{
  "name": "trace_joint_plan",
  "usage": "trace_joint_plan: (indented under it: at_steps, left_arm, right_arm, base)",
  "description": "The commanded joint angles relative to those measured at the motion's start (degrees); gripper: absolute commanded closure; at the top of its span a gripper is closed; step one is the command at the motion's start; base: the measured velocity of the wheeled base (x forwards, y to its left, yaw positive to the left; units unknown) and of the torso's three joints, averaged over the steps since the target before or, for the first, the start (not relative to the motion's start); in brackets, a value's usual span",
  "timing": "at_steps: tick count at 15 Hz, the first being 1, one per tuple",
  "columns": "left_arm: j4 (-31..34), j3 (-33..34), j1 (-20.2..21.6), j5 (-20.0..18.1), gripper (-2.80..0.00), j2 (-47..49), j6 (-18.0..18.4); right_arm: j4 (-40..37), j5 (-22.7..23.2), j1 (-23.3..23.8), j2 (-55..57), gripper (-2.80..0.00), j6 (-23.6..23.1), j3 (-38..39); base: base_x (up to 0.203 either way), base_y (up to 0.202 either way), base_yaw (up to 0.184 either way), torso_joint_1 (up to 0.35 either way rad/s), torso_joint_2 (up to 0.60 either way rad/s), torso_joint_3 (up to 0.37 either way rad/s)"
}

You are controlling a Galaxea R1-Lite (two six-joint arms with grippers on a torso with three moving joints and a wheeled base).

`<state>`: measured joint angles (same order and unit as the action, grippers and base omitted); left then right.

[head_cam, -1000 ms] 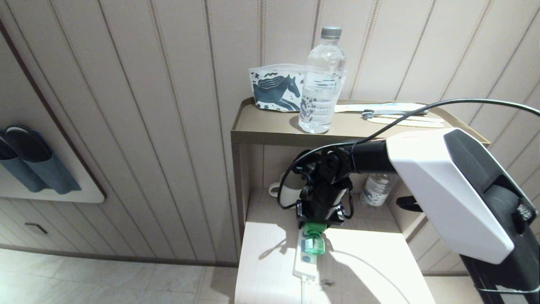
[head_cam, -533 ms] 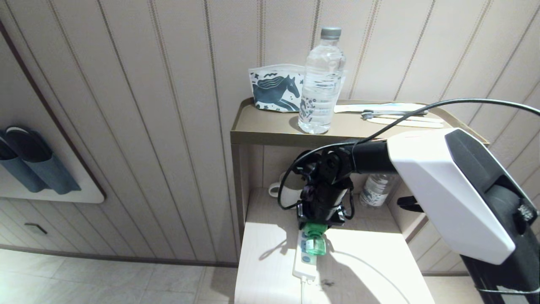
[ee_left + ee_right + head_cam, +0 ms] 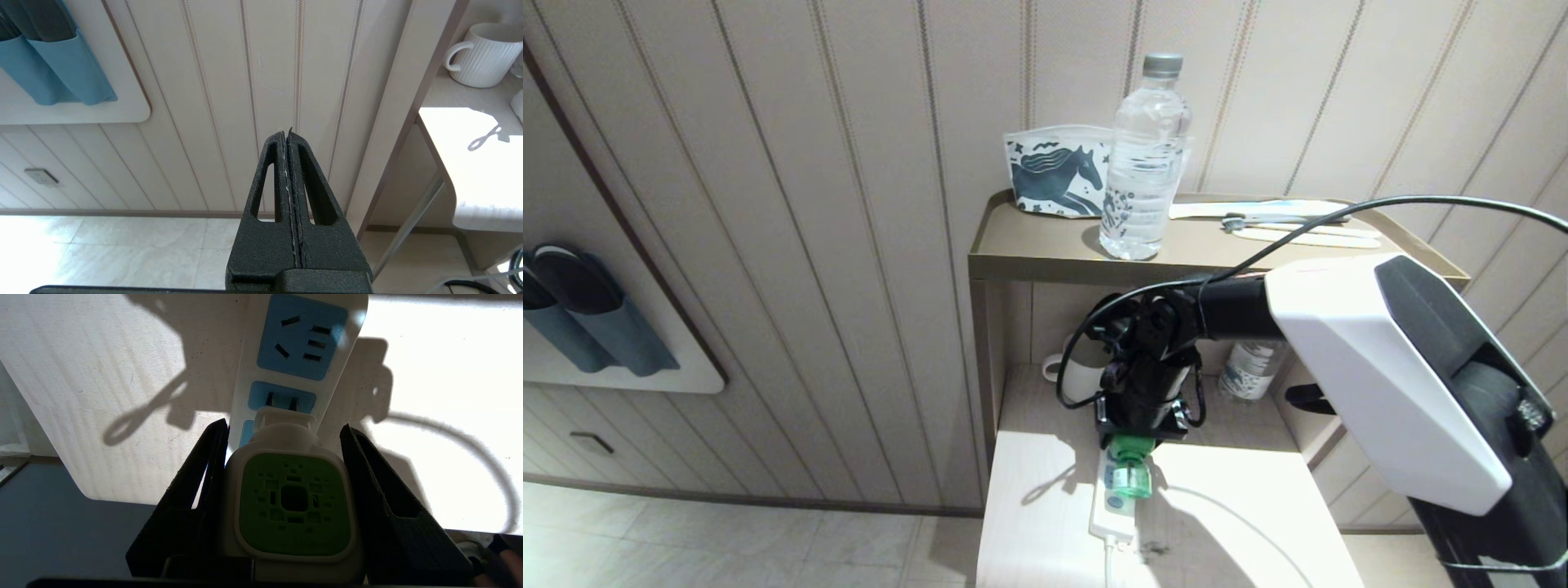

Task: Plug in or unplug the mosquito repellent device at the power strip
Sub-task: Insert the plug into the socket

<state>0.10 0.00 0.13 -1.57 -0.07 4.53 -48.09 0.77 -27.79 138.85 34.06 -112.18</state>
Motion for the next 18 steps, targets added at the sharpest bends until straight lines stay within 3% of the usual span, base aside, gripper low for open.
trace_joint_plan:
  at_steps: [1,6,18]
  left_arm:
    - [-0.01,0.00,0.04,-0.02,0.00,0.07,0.08]
    - [-0.01,0.00,-0.05,-0.02,0.00,0.07,0.04]
    - [-0.01,0.00,-0.03,-0.02,0.00,0.07,0.05]
  right_arm:
    - [-0.25,0.11,-0.65,1.08,0.00,0.30,0.03]
    - [-1.82,0.80,-1.30,0.20,0.00,1.62,0.12]
    - [-7.58,7.97,-2.13,-2.32,0.00,4.08,0.12]
  base:
    - [0.000,0.000,0.000,0.000,0.00,0.000]
    - [0.000,0.000,0.000,0.000,0.00,0.000]
    - [0.000,0.000,0.000,0.000,0.00,0.000]
